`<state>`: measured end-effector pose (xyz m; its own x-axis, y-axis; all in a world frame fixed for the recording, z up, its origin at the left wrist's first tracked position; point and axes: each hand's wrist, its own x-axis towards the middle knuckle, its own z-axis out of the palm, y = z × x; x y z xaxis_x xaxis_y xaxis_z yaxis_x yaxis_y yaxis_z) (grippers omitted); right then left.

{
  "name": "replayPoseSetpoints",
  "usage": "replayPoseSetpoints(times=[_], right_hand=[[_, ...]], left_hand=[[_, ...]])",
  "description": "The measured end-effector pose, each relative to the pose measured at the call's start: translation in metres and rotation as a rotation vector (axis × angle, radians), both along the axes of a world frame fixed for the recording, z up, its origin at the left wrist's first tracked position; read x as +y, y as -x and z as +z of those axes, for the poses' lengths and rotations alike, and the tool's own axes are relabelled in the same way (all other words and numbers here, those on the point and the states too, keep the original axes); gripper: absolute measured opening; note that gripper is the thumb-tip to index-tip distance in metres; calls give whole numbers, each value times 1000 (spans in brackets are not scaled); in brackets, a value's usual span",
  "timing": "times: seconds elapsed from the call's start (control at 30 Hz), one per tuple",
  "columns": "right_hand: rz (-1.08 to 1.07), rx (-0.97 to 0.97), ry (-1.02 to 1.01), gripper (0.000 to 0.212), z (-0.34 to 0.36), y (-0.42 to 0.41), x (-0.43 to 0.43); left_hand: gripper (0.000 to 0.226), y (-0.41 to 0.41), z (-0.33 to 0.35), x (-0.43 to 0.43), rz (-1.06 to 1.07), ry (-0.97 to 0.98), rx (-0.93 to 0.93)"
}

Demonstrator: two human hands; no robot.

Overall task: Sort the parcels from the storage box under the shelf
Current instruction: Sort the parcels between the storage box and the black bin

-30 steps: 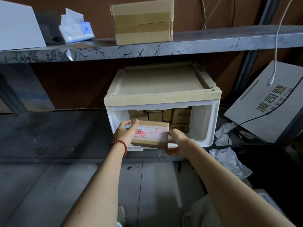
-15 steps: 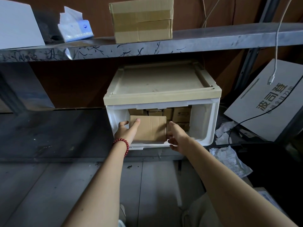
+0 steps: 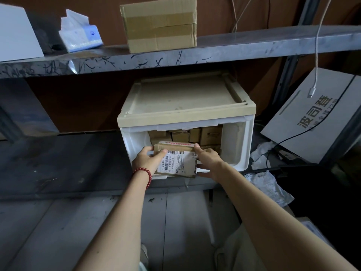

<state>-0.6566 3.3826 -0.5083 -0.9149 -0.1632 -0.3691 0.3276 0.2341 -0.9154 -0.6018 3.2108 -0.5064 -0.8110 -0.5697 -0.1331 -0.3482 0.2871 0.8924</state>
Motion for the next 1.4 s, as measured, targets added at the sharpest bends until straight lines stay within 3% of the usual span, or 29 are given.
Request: replayPoseSetpoints(times=[0.13,0.2,0.3,0.47,0.67,1.23,1.4], right_hand=[[52,37,-100,42,12,-10,29],[49,33,-43,29,14,-16,53],[-40,-7,101,26,10,-28,102],[-248,-21,117,14,0,-45,191],[-376,1,70,41,-7,-65,279],[-752,-176,-34,34,-102,-153,424],[-893,-206,2,44,-139,-171,434]], left_hand=[[16,-1,8,20,-77,89,31],[22,-2,13,34,-145,111,43],[29,2,17,65,-261,73,87],[38,13,26,149,-474,18,54],[32,32,29,246,-629,84,84],[53,7,-80,427,-1155,336,-75],[57,5,-111,465,-1228,318,-160]])
